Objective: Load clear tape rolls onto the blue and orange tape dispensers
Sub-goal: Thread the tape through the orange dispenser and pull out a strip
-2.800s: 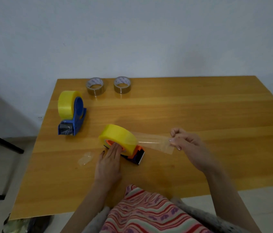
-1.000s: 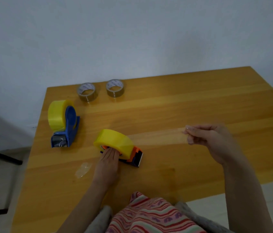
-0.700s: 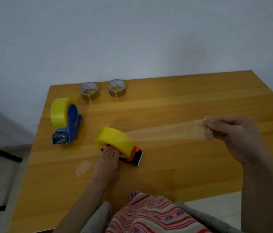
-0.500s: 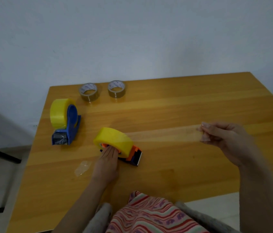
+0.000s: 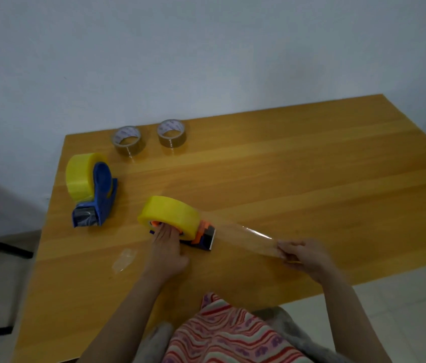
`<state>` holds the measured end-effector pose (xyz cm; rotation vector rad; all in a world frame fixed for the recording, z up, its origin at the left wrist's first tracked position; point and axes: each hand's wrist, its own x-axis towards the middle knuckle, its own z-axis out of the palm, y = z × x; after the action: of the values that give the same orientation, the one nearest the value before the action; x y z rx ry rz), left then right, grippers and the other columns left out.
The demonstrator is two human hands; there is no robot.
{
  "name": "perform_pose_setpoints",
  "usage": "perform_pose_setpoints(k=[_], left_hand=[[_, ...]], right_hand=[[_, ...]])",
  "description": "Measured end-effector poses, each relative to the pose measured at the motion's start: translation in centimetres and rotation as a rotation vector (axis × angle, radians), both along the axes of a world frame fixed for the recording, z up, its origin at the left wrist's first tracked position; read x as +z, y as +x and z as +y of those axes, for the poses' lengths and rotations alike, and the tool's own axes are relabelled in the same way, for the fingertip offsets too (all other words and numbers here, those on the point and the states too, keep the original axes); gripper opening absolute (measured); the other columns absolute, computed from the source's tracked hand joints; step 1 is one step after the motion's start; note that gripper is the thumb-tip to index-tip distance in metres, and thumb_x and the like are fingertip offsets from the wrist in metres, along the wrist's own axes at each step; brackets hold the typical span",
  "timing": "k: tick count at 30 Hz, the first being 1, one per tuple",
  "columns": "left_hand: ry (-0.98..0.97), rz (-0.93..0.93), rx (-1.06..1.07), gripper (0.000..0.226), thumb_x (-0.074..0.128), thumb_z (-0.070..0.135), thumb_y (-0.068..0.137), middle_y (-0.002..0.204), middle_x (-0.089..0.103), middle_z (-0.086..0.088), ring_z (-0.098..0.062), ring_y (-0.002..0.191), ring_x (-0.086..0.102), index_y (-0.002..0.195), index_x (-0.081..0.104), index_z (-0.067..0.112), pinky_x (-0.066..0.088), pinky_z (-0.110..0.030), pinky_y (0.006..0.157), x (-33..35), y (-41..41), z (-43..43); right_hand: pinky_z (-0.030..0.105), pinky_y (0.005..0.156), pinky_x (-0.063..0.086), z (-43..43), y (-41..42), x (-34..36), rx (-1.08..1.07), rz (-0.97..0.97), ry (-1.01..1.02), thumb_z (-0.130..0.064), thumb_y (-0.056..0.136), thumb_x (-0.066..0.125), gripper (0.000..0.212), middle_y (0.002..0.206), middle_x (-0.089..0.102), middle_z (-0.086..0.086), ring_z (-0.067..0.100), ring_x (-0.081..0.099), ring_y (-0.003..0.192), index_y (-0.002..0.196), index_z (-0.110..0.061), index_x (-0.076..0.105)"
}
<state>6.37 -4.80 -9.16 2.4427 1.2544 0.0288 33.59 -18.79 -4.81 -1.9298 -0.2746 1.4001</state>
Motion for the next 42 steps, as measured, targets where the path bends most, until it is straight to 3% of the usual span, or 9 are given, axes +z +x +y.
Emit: perform_pose_setpoints(k=[3,6,12,14,17,20,26,35,42], left_hand=[[-0.304,-0.411,0.179,0.043,0.051,0.039,0.071,0.101,0.057,-0.004,-0.023,0.099,0.054,0.105,0.053,0.013,0.045,-0.04,0.085,2.5,1.0,-0.1],[-0.748,-0.708,0.345,0.035,0.054,0.015,0.092,0.108,0.048,0.015,-0.004,0.1,0.049,0.12,0.038,0.029,0.033,-0.028,0.089,4.4,1.5,-0.1],[-0.938,-1.022,0.433,0.079,0.068,0.031,0.063,0.122,0.055,0.0,-0.02,0.115,0.052,0.133,0.038,0.011,0.046,-0.025,0.088,3.3,-0.2,0.4],[-0.982,-1.088,0.378,0.08,0.072,0.03,0.064,0.128,0.058,-0.001,-0.013,0.111,0.059,0.135,0.039,0.011,0.051,-0.02,0.084,3.7,-1.0,0.7],[-1.073,-1.17,0.38,0.086,0.081,0.045,0.055,0.133,0.055,-0.002,-0.018,0.119,0.056,0.128,0.046,0.015,0.045,-0.034,0.103,4.1,-1.3,1.2],[-1.12,-1.333,0.523,0.062,0.064,0.04,0.077,0.135,0.053,-0.009,-0.023,0.116,0.057,0.129,0.046,0.012,0.04,-0.038,0.101,4.7,-1.0,1.7],[-1.095,-1.426,0.719,0.057,0.036,0.045,0.094,0.13,0.06,-0.008,-0.02,0.114,0.06,0.141,0.036,0.013,0.045,-0.037,0.096,5.5,-0.8,3.0],[-1.12,-1.495,0.839,0.045,0.034,0.047,0.095,0.107,0.072,-0.003,-0.018,0.102,0.066,0.119,0.053,0.014,0.049,-0.037,0.089,6.2,-1.1,3.9],[-1.133,-1.508,0.877,0.045,0.034,0.049,0.095,0.105,0.072,-0.004,-0.02,0.11,0.06,0.112,0.057,0.014,0.047,-0.037,0.089,6.4,-1.0,4.2]], right_hand=[[0.025,0.06,0.049,0.2,-0.1,-0.2,-0.02,-0.03,0.014,-0.015,0.089,0.063,0.018,0.07,0.06,0.008,0.016,0.056,0.067,0.074,-0.004,0.065],[0.027,0.065,0.05,0.4,-0.3,-0.4,-0.019,-0.079,0.04,-0.015,0.09,0.062,0.022,0.07,0.06,0.008,0.018,0.056,0.069,0.07,-0.006,0.065],[0.024,0.06,0.049,0.7,-1.3,-0.7,0.008,-0.073,0.087,-0.015,0.091,0.06,0.02,0.069,0.06,0.006,0.016,0.058,0.068,0.073,-0.007,0.066],[0.024,0.06,0.049,0.8,-1.5,-0.7,-0.009,-0.058,0.098,-0.016,0.09,0.061,0.018,0.07,0.061,0.006,0.016,0.058,0.068,0.075,-0.007,0.066],[0.022,0.057,0.049,0.8,-2.1,-0.8,0.007,-0.052,0.09,-0.019,0.089,0.062,0.017,0.076,0.063,0.007,0.016,0.061,0.072,0.079,-0.007,0.068],[0.021,0.056,0.051,0.7,-2.9,-0.9,0.03,-0.032,0.102,-0.021,0.088,0.064,0.017,0.078,0.066,0.005,0.016,0.063,0.075,0.079,-0.008,0.069],[0.025,0.062,0.054,0.9,-4.4,-0.4,0.028,0.007,0.202,-0.022,0.086,0.065,0.017,0.082,0.07,0.007,0.017,0.066,0.081,0.085,-0.006,0.072],[0.03,0.069,0.055,1.6,-5.2,0.1,0.043,0.112,0.288,-0.018,0.086,0.065,0.016,0.074,0.068,0.006,0.017,0.065,0.073,0.081,-0.005,0.072],[0.03,0.068,0.055,2.0,-5.4,-0.4,0.049,0.108,0.266,-0.02,0.087,0.064,0.017,0.078,0.069,0.006,0.017,0.065,0.077,0.082,-0.006,0.072]])
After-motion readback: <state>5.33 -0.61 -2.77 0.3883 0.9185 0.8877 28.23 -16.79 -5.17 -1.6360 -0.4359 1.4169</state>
